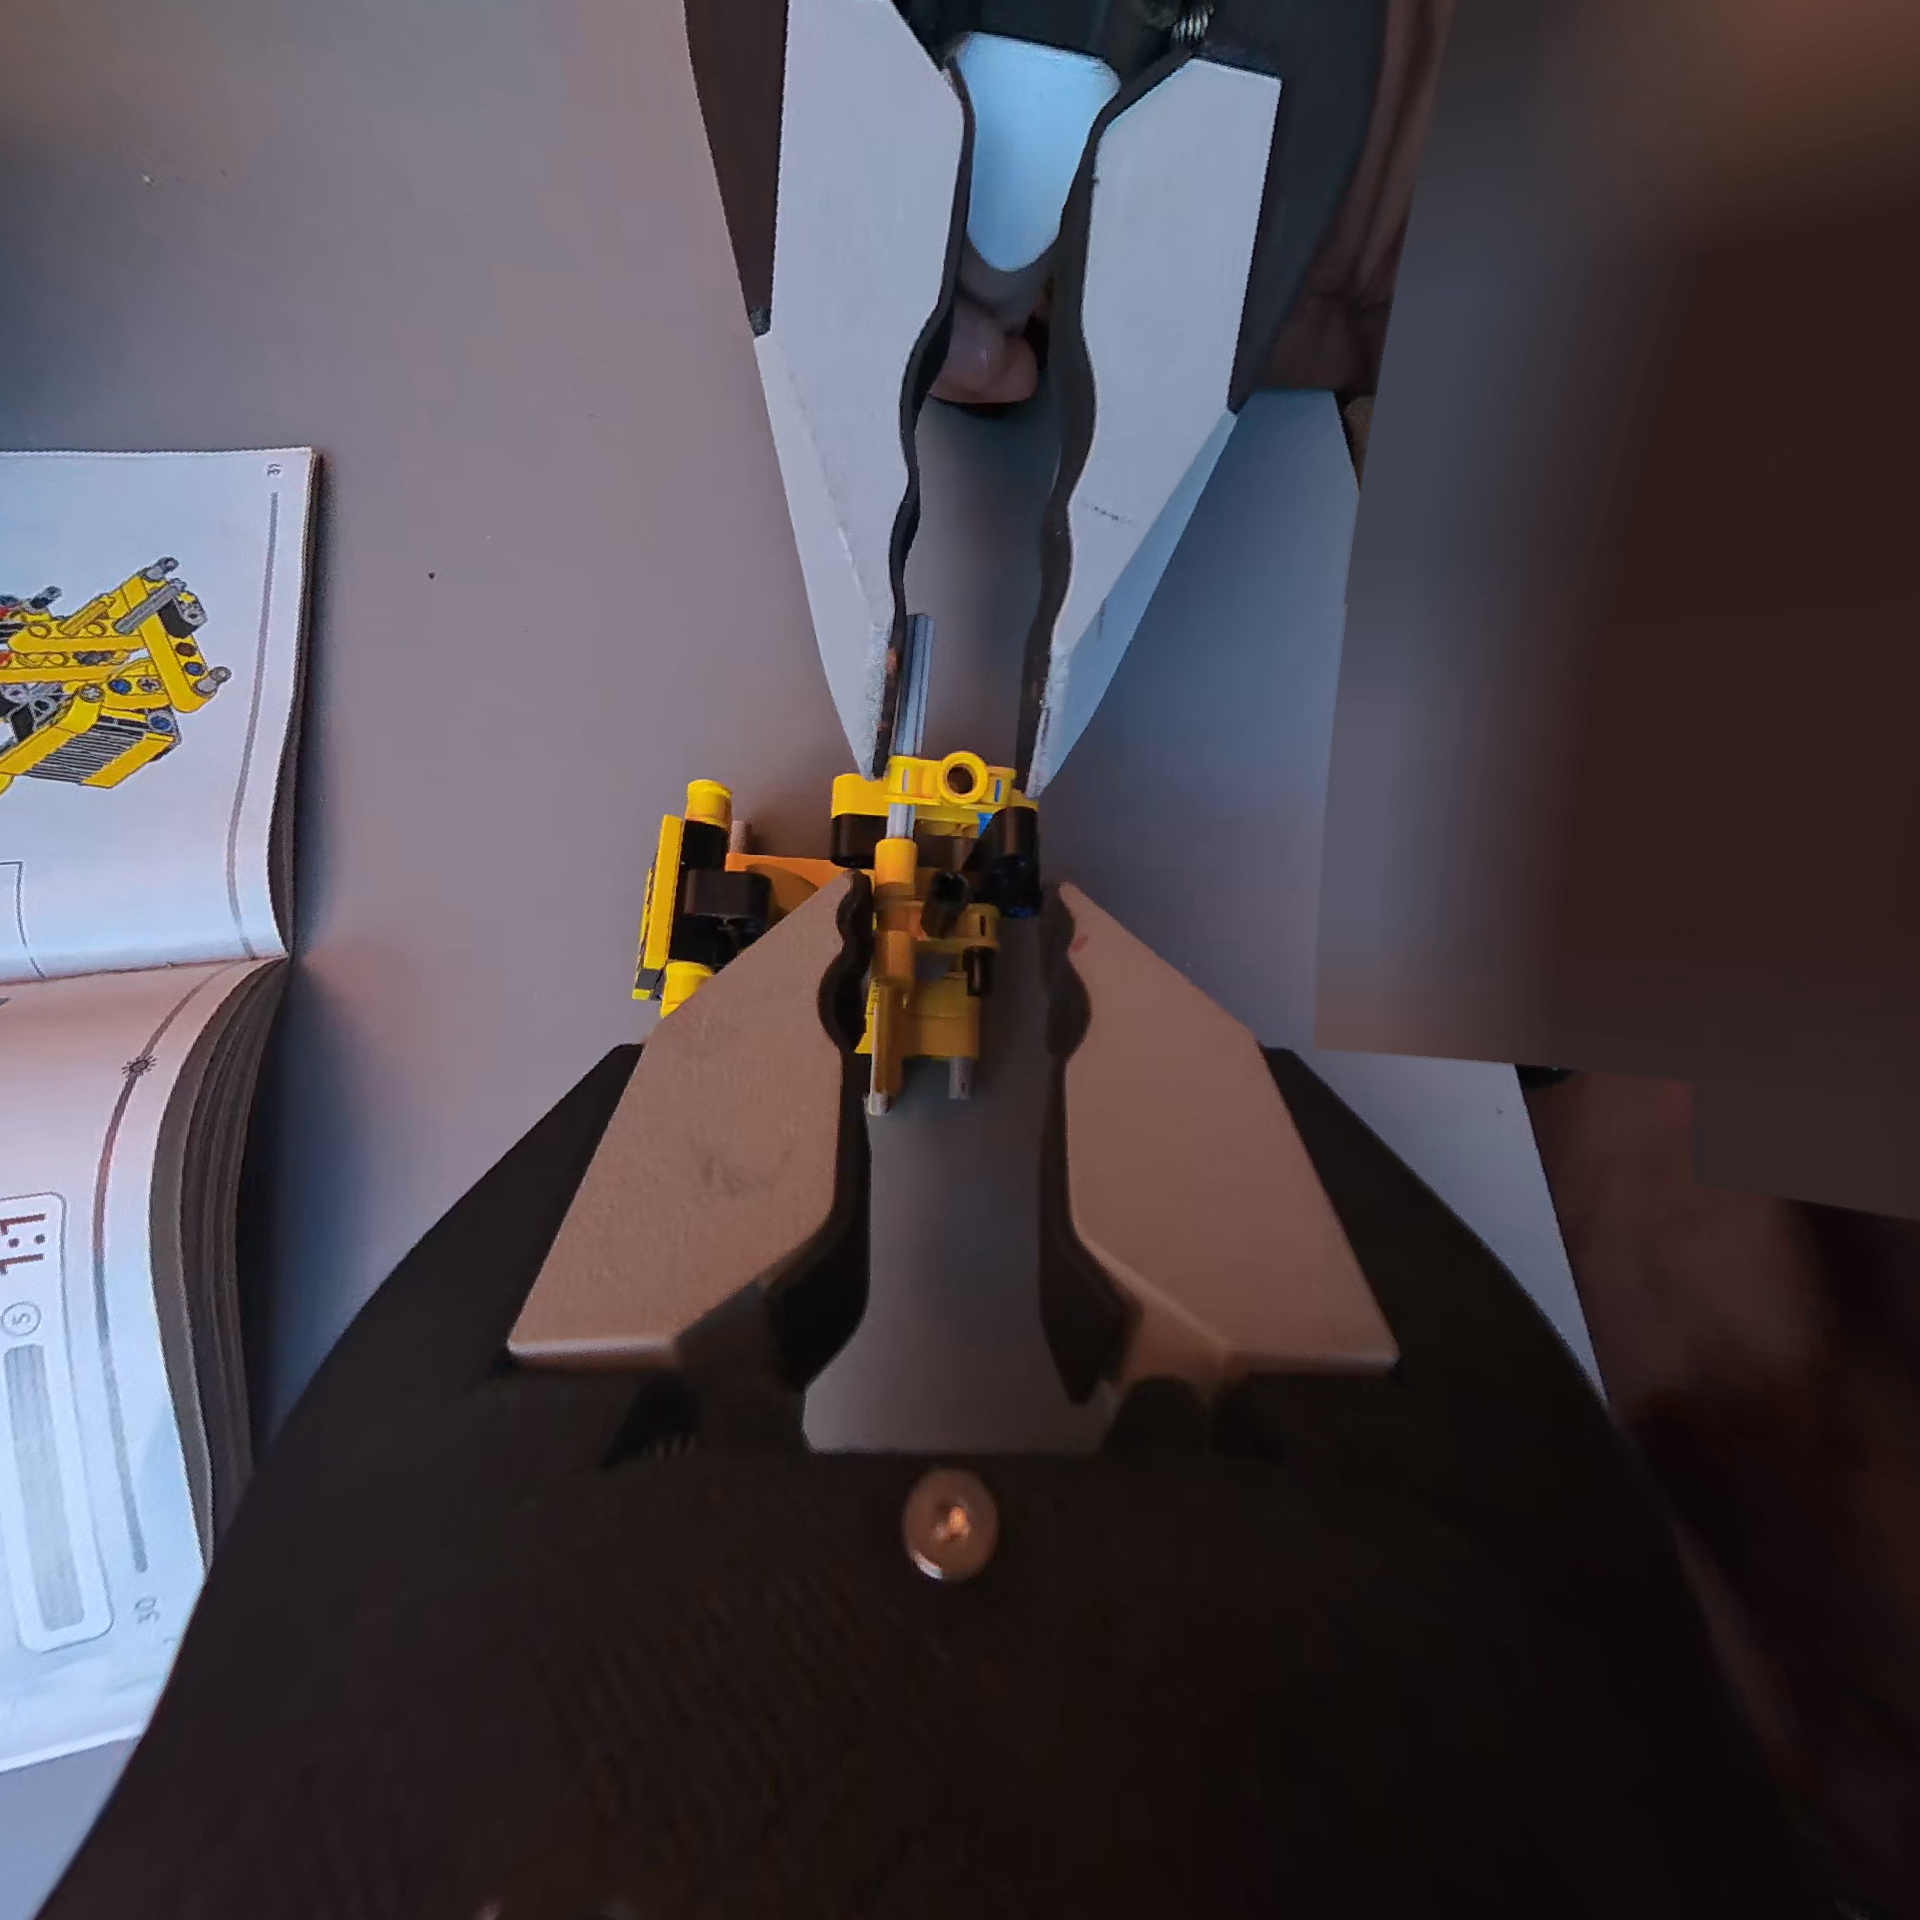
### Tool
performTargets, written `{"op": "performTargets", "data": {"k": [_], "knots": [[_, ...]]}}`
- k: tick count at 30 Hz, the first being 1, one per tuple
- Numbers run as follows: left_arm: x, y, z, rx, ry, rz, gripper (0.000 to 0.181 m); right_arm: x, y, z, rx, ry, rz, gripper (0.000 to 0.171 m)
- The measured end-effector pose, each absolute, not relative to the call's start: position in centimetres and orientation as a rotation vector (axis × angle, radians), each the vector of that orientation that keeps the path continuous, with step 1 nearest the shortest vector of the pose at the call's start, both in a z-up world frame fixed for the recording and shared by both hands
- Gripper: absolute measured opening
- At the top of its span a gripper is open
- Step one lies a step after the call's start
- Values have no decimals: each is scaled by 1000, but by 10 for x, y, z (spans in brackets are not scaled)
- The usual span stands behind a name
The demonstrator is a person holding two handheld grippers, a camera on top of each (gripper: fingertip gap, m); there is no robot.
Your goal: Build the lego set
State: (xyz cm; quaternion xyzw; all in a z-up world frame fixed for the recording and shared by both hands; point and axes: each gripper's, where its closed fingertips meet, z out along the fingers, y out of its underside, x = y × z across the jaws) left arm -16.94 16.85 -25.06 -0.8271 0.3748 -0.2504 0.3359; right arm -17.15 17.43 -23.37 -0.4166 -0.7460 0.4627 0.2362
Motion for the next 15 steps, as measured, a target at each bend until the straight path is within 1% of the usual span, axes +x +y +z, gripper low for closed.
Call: {"op": "performTargets", "data": {"k": [15], "knots": [[-167, 171, -251, -2235, 922, -648, 29, -169, 177, -234, -1153, -2041, 1262, 19]]}}
